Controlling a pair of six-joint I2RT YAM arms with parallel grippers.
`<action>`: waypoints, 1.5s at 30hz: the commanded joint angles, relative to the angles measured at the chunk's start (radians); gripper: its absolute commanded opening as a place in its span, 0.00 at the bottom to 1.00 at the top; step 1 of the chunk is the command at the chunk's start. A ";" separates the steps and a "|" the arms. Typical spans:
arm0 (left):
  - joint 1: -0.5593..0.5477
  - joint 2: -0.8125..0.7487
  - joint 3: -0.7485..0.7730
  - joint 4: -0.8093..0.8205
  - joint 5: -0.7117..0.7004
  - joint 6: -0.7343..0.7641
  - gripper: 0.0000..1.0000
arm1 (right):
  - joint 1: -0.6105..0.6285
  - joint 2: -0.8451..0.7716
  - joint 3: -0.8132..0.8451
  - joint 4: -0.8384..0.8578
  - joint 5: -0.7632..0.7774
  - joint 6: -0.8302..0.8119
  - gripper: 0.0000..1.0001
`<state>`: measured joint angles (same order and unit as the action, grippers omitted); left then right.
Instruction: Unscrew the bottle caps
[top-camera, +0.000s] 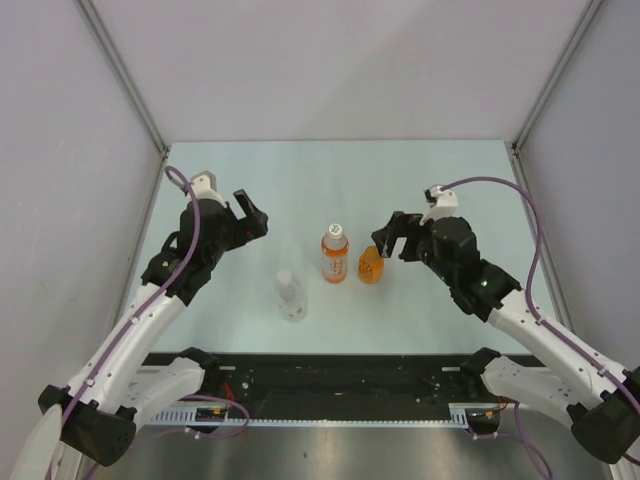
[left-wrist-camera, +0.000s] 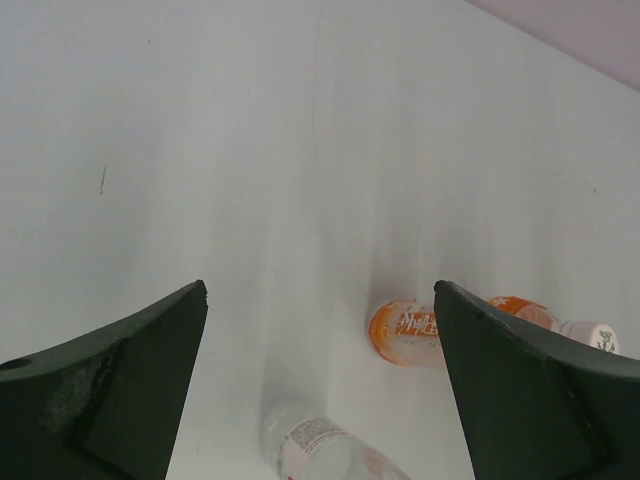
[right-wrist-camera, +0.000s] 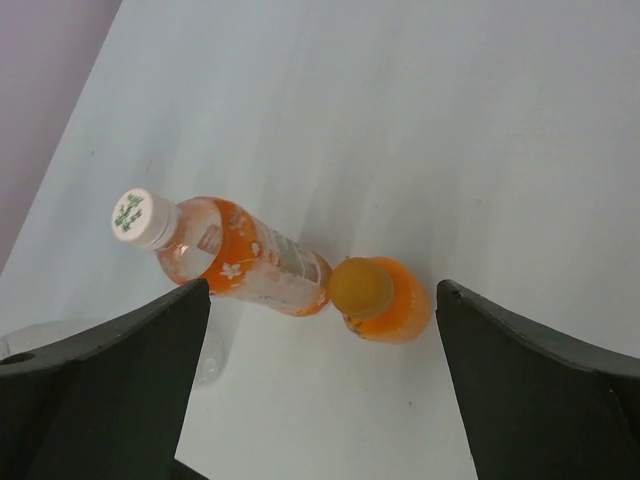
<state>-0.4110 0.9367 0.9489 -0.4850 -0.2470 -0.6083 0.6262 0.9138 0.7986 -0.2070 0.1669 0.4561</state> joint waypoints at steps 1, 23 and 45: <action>0.000 -0.021 -0.024 0.034 0.011 0.010 1.00 | 0.116 0.039 0.080 0.058 0.051 -0.077 0.99; 0.000 -0.102 -0.091 0.092 0.066 0.035 0.99 | 0.268 0.378 0.301 0.075 0.172 -0.174 0.96; 0.000 -0.125 -0.096 0.082 0.054 0.036 0.99 | 0.265 0.484 0.329 0.124 0.145 -0.175 0.46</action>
<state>-0.4110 0.8322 0.8433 -0.4213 -0.1974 -0.5922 0.8925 1.3888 1.0794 -0.1352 0.3126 0.2901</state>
